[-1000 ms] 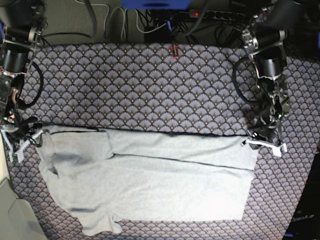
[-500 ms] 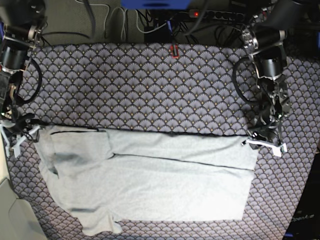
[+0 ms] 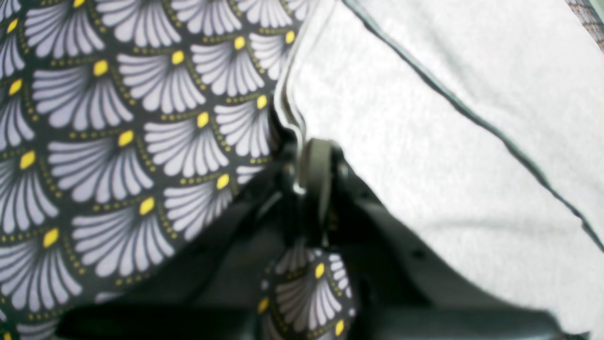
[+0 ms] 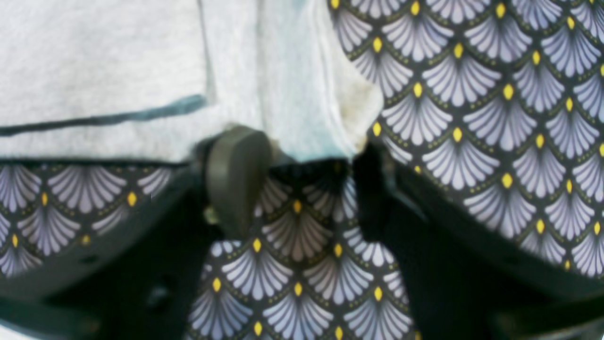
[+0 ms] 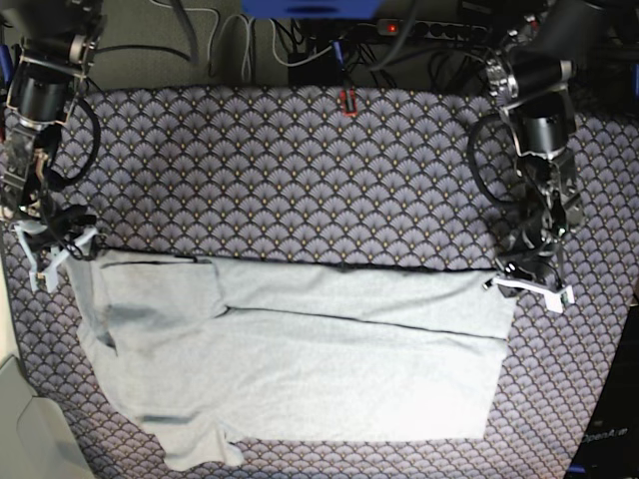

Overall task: Fold the T-shirt properly
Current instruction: 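Regrasp the folded edge of the shirt with both grippers, then drag the shirt toward the arms' base with both grippers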

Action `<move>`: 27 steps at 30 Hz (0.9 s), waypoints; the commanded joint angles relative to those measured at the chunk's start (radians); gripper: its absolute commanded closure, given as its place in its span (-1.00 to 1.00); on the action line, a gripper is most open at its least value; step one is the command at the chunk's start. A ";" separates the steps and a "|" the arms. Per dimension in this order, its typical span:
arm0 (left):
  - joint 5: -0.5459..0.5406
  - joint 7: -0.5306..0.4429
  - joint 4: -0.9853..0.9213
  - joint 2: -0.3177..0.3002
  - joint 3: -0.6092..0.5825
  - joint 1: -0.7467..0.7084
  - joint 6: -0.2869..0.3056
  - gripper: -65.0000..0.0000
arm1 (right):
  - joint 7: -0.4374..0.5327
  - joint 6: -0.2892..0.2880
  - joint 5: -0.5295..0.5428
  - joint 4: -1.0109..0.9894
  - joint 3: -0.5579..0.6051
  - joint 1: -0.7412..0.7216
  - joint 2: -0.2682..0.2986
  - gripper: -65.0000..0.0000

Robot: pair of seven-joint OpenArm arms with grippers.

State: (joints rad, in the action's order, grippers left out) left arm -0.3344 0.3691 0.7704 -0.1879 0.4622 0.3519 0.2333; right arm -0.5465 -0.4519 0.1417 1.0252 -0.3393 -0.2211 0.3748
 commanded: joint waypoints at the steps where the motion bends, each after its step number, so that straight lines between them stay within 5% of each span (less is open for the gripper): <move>1: 0.014 0.032 0.005 -0.009 -0.001 0.005 -0.008 0.96 | 0.022 -0.003 0.009 0.017 -0.005 -0.024 0.020 0.23; 6: 0.014 0.034 0.005 -0.009 -0.003 0.005 -0.008 0.96 | 0.022 -0.003 0.009 0.017 -0.005 -0.028 0.025 1.00; 13: 0.014 0.060 0.019 -0.025 -0.003 0.003 -0.004 0.96 | 0.022 -0.003 0.009 0.019 -0.016 -0.028 0.026 1.00; 20: 0.013 0.172 0.237 -0.037 -0.001 -0.066 -0.005 0.96 | 0.019 -0.008 0.009 0.025 -0.120 0.005 0.026 1.00; 27: 0.014 0.330 0.392 -0.037 0.126 -0.103 -0.001 0.96 | 0.001 -0.008 0.011 0.330 -0.125 0.174 -0.047 1.00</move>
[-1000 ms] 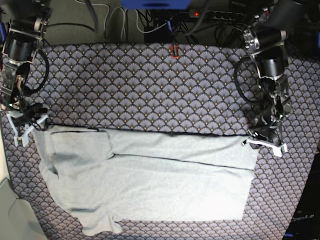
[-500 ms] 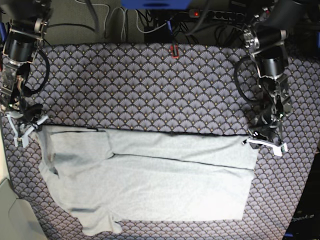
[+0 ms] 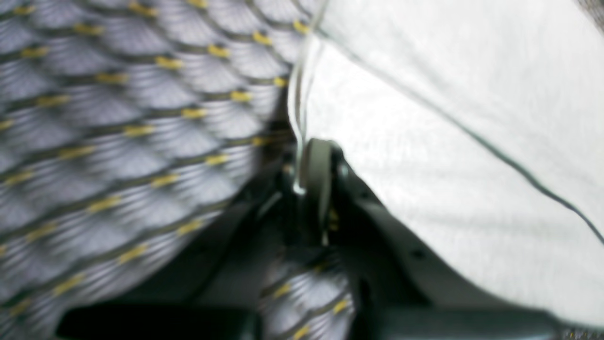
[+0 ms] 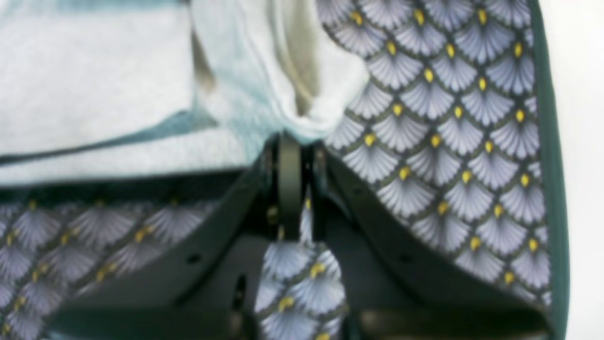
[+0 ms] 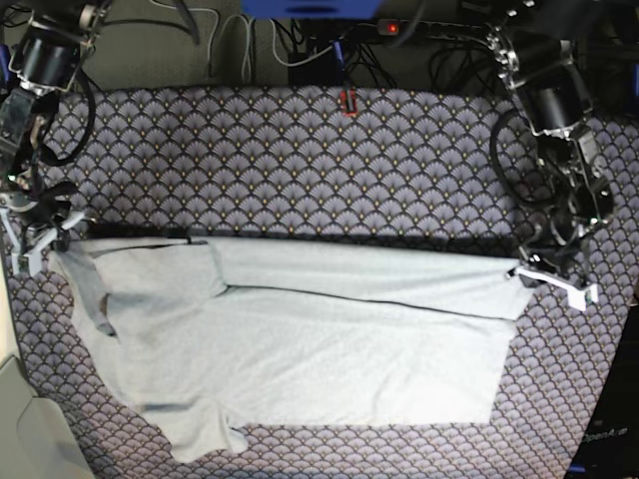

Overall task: Fold the T-shirt properly
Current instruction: 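Drag the shirt toward the arms' base with both grippers, then release the shirt and move both grippers to its opposite side edge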

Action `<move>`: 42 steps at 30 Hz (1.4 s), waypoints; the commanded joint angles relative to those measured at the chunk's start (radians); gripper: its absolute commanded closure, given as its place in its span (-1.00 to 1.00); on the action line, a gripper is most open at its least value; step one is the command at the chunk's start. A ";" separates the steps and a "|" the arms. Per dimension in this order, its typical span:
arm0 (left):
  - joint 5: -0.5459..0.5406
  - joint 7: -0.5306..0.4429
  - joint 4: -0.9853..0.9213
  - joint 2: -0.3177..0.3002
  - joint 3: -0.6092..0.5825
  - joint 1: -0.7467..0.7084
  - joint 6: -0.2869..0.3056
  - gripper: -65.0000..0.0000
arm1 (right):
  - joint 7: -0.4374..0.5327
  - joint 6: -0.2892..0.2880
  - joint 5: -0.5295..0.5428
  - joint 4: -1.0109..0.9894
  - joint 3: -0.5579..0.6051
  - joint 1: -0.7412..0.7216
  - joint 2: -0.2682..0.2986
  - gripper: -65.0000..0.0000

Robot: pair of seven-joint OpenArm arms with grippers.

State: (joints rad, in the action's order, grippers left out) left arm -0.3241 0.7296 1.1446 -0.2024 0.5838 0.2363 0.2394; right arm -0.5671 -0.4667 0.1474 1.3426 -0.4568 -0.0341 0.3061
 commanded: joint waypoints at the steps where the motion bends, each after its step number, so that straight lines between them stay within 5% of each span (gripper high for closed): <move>1: 0.004 -0.009 0.036 -0.022 0.020 0.004 -0.007 0.96 | 0.006 0.007 0.005 0.051 -0.007 0.009 0.009 1.00; 19: 0.003 0.058 0.395 0.002 0.092 -0.338 -0.005 0.96 | -0.029 -0.011 0.007 0.338 -0.078 0.331 -0.140 1.00; 30: -0.093 0.058 0.467 0.022 0.112 -0.510 -0.005 0.96 | -0.037 -0.146 0.007 0.352 -0.187 0.418 -0.164 1.00; 42: -0.096 0.058 0.478 0.019 0.112 -0.544 -0.005 0.96 | -0.038 -0.152 0.070 0.351 -0.198 0.486 -0.166 1.00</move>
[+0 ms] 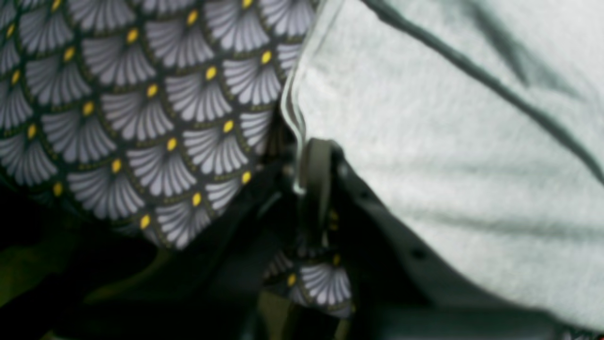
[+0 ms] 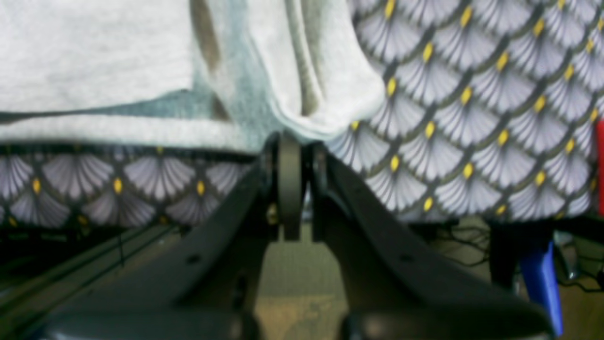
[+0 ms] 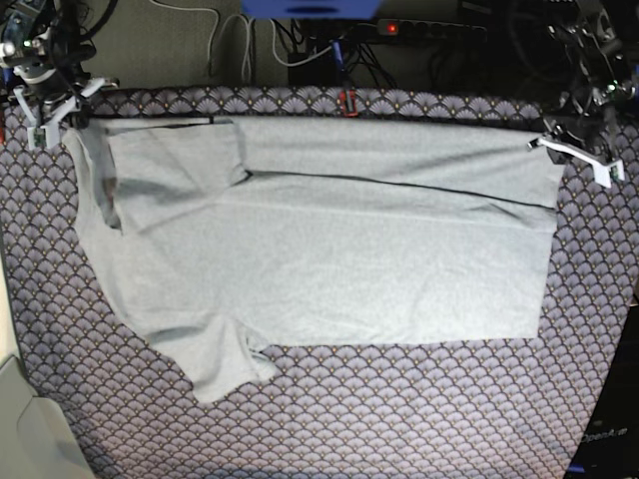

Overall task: Fold the T-shirt properly
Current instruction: 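Release the shirt and move both grippers to its opposite side edge, then grasp the opposite side edge near the other sleeve with both grippers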

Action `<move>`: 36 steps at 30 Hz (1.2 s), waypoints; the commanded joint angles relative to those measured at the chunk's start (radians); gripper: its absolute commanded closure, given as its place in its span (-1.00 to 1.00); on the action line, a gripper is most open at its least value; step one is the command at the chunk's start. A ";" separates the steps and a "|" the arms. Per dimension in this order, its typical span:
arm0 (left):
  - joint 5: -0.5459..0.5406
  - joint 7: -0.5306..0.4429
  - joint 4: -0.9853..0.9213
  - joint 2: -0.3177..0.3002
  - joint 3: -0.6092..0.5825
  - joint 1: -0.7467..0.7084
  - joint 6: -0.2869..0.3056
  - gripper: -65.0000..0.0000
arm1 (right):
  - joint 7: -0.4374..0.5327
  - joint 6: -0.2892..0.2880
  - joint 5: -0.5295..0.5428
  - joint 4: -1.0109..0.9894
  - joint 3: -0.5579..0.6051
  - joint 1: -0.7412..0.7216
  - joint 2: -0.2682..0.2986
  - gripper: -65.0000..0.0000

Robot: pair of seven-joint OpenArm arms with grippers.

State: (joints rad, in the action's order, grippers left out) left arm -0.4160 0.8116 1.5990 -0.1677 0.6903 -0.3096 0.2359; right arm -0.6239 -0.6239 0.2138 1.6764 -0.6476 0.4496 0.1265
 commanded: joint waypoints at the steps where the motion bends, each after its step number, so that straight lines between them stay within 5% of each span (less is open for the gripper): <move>1: -0.004 -0.022 0.025 -0.016 0.006 -0.001 -0.002 0.95 | 0.019 0.005 0.003 0.015 -0.007 0.002 0.014 1.00; 7: -0.004 -0.022 0.025 -0.017 0.006 -0.015 -0.002 0.81 | 0.011 0.005 0.000 0.011 -0.011 0.004 0.014 0.97; 15: -0.005 -0.022 0.025 -0.022 0.006 -0.015 -0.002 -0.33 | -0.107 0.005 0.006 0.018 -0.018 -0.008 0.045 0.14; 19: -0.005 -0.022 0.025 -0.023 0.018 -0.007 -0.002 -0.59 | -0.107 0.005 0.006 0.018 -0.053 -0.008 0.045 0.07; 23: -0.005 -0.022 0.027 -0.025 0.108 0.031 -0.002 -0.61 | -0.107 0.005 0.002 0.017 -0.133 -0.056 0.054 0.07; 27: -0.005 -0.022 0.022 -0.068 0.176 0.108 -0.002 -0.61 | -0.113 0.005 0.005 0.017 -0.145 -0.147 0.140 0.07; 32: 0.007 -0.021 0.013 -0.103 0.110 0.257 -0.007 -0.61 | -0.116 0.005 -0.001 -0.054 0.059 -0.380 0.258 0.07; 36: 0.038 -0.021 -0.024 -0.100 -0.004 0.370 -0.013 -0.61 | -0.143 0.005 -0.004 -0.197 0.254 -0.618 0.289 0.07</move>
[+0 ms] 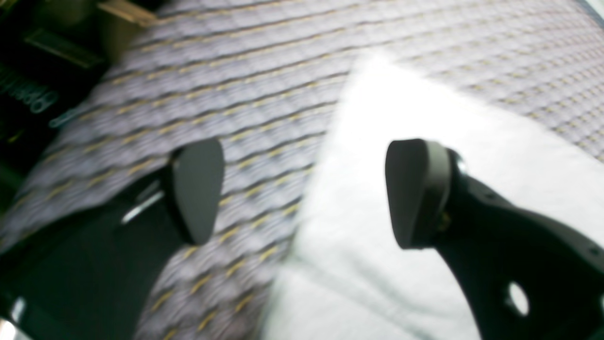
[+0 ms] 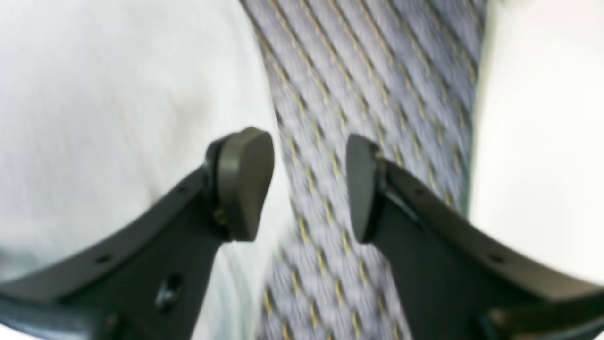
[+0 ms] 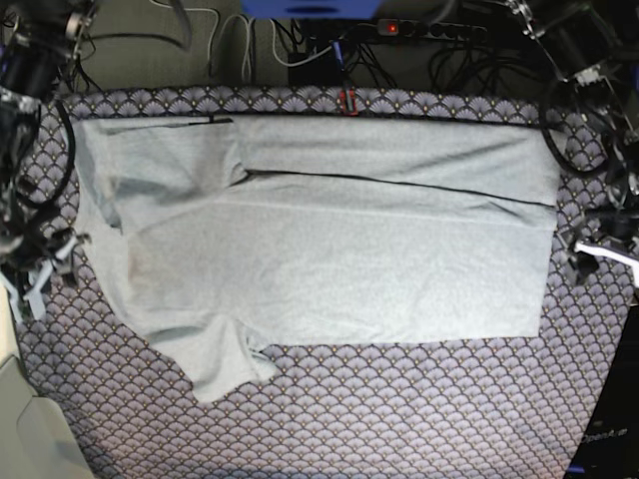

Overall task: Fold the T-shirt properly
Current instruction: 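Grasp the opposite side edge near the other sleeve with both grippers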

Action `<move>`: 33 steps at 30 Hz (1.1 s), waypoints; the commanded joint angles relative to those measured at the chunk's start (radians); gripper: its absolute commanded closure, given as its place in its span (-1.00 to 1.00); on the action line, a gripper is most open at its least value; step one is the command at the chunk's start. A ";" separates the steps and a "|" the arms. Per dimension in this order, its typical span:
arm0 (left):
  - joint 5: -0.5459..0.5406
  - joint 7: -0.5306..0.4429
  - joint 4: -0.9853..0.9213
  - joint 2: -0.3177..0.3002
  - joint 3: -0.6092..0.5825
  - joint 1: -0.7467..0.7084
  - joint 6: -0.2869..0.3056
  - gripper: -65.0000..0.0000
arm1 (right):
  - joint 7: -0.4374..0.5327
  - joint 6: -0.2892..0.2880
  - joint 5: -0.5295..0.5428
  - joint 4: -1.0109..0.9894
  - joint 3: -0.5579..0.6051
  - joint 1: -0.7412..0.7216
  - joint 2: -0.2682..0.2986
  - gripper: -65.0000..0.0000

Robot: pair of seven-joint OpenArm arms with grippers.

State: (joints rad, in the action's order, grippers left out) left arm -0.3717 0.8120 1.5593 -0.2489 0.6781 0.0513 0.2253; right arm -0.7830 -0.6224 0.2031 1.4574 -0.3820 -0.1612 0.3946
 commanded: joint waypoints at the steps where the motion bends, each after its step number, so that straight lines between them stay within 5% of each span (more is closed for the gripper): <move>1: 0.020 -0.021 -0.006 -0.010 -0.018 0.040 -0.002 -0.61 | 0.010 0.003 -0.004 -0.033 0.024 -0.067 0.020 0.07; 7: 0.230 -0.036 -0.188 0.073 -0.080 0.252 0.003 -0.61 | 0.079 0.003 -0.147 -0.389 0.189 -0.367 -0.023 0.07; 13: 0.305 -0.170 -0.443 0.081 -0.082 0.410 0.000 -0.61 | 0.314 0.011 -0.261 -0.751 0.217 -0.533 -0.058 0.07; 18: 0.357 -0.331 -0.627 0.076 -0.082 0.467 0.000 -0.61 | 0.543 0.132 -0.291 -0.996 0.219 -0.593 -0.050 0.06; 20: 0.360 -0.383 -0.693 0.075 -0.082 0.479 0.000 -0.61 | 0.589 0.138 -0.293 -1.033 0.219 -0.598 -0.050 0.06; 26: 0.354 -0.491 -0.842 0.073 -0.082 0.505 -0.002 -0.61 | 0.612 0.149 -0.293 -1.035 0.219 -0.594 -0.050 0.06; 33: 0.351 -0.497 -0.854 0.073 -0.082 0.505 -0.002 -0.61 | 0.613 0.230 -0.291 -1.038 0.219 -0.571 -0.052 0.06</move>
State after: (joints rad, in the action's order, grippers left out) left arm -0.0116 0.3382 0.6849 -0.1638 0.5983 0.5247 0.2146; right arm -0.1886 -0.3950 -0.0967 0.4057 -0.1616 -0.7071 0.3325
